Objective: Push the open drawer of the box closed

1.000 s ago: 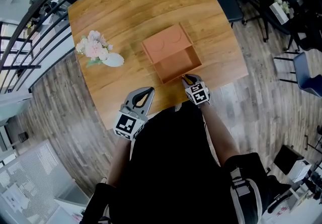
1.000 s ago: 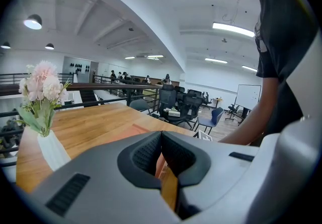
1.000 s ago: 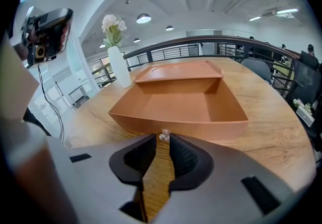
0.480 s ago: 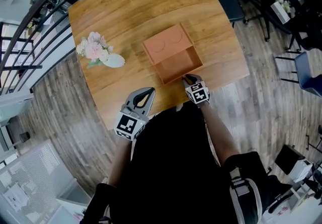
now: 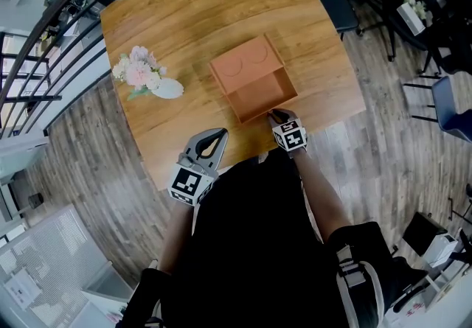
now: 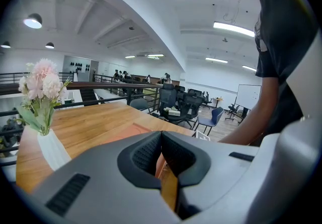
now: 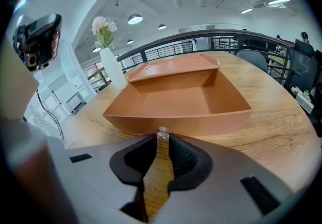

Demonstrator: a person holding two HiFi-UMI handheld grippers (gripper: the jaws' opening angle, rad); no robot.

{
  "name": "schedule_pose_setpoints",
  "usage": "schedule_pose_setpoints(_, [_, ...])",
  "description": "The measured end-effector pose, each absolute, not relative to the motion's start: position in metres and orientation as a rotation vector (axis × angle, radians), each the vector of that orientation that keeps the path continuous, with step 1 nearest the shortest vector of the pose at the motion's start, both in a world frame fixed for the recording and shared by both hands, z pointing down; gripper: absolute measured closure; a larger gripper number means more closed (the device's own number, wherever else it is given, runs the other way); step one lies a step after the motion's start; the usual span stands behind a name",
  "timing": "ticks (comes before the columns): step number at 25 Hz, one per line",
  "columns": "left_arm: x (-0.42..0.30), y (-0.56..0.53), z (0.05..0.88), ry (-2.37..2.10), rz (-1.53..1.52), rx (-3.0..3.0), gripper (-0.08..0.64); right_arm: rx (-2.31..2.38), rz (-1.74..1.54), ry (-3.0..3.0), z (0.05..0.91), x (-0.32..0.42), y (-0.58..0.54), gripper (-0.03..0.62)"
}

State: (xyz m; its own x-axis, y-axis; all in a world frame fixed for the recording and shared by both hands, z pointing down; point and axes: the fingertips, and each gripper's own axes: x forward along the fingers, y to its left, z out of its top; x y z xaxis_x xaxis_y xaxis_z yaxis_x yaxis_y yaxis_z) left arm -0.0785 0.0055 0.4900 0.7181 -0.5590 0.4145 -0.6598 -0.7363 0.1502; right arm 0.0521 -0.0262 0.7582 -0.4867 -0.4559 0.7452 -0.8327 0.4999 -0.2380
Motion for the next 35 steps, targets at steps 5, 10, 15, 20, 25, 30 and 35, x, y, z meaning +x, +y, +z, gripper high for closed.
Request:
schedule_pose_setpoints(5, [-0.078, 0.005, 0.488, -0.961, 0.498, 2.638, 0.537, 1.063, 0.803, -2.142, 0.755, 0.051, -0.027, 0.505])
schedule_pose_setpoints(10, [-0.079, 0.005, 0.487, -0.973, 0.489, 2.632, 0.537, 1.062, 0.805, -2.144, 0.754, 0.051, -0.027, 0.505])
schedule_pose_setpoints(15, [-0.079, 0.002, 0.487, -0.984, 0.482, 2.626, 0.537, 1.057, 0.787, -2.159, 0.749, 0.049, -0.034, 0.505])
schedule_pose_setpoints(20, [-0.078, 0.003, 0.488, -0.99, 0.477, 2.623, 0.537, 1.051, 0.783, -2.157, 0.749, 0.049, -0.038, 0.505])
schedule_pose_setpoints(25, [-0.079, 0.002, 0.486, -1.004, 0.472, 2.616, 0.537, 1.041, 0.78, -2.161, 0.747, 0.047, -0.042, 0.505])
schedule_pose_setpoints(30, [-0.078, 0.003, 0.486, -1.016, 0.47, 2.607, 0.537, 1.031, 0.779, -2.164, 0.747, 0.047, -0.044, 0.505])
schedule_pose_setpoints(35, [-0.08, 0.002, 0.489, -1.023, 0.469, 2.599, 0.537, 1.024, 0.78, -2.167, 0.75, 0.044, -0.051, 0.505])
